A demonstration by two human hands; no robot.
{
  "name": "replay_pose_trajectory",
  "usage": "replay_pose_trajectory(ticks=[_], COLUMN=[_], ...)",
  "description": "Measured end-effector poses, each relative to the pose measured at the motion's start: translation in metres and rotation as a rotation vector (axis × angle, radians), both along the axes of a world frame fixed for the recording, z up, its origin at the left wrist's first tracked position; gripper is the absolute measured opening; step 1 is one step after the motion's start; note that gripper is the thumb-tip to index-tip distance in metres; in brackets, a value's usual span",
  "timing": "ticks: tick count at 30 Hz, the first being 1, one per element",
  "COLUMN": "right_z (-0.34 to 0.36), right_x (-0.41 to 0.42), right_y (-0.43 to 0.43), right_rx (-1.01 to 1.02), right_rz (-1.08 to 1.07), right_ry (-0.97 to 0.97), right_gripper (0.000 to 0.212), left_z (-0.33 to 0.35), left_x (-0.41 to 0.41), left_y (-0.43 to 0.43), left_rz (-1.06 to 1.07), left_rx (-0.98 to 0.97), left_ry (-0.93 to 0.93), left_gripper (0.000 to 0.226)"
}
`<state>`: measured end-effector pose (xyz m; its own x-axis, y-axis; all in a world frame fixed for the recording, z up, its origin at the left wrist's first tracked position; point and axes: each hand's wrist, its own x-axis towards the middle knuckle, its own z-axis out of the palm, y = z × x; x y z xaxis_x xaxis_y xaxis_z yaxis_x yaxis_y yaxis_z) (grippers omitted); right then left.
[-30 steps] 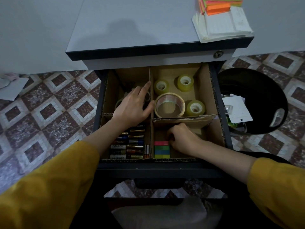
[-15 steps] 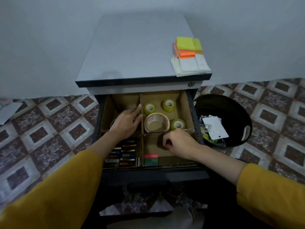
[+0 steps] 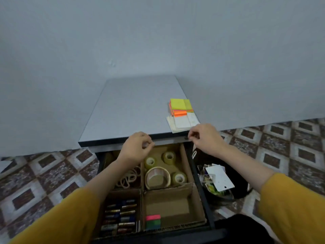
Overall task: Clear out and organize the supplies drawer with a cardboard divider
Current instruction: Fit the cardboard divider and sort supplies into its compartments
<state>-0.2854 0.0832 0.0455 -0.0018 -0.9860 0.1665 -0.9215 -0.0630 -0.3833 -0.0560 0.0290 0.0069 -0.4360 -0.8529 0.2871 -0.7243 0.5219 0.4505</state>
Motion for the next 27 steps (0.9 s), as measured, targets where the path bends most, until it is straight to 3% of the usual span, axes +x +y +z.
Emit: replay_pose_trajectory(ticks=[4, 10, 27], right_z=[0.014, 0.005, -0.011], right_x=[-0.014, -0.026, -0.029], right_y=[-0.036, -0.070, -0.072], right_rx=[-0.073, -0.002, -0.057], right_rz=[-0.111, -0.123, -0.123], right_ry=[-0.022, 0.050, 0.073], right_gripper=[0.021, 0.024, 0.026], left_z=[0.020, 0.030, 0.031], left_x=[-0.023, -0.061, -0.120], left_y=[-0.022, -0.052, -0.088], left_rz=[-0.010, -0.029, -0.045], left_rx=[-0.059, -0.090, -0.145], left_ry=[0.035, 0.018, -0.240], left_gripper=[0.016, 0.021, 0.031])
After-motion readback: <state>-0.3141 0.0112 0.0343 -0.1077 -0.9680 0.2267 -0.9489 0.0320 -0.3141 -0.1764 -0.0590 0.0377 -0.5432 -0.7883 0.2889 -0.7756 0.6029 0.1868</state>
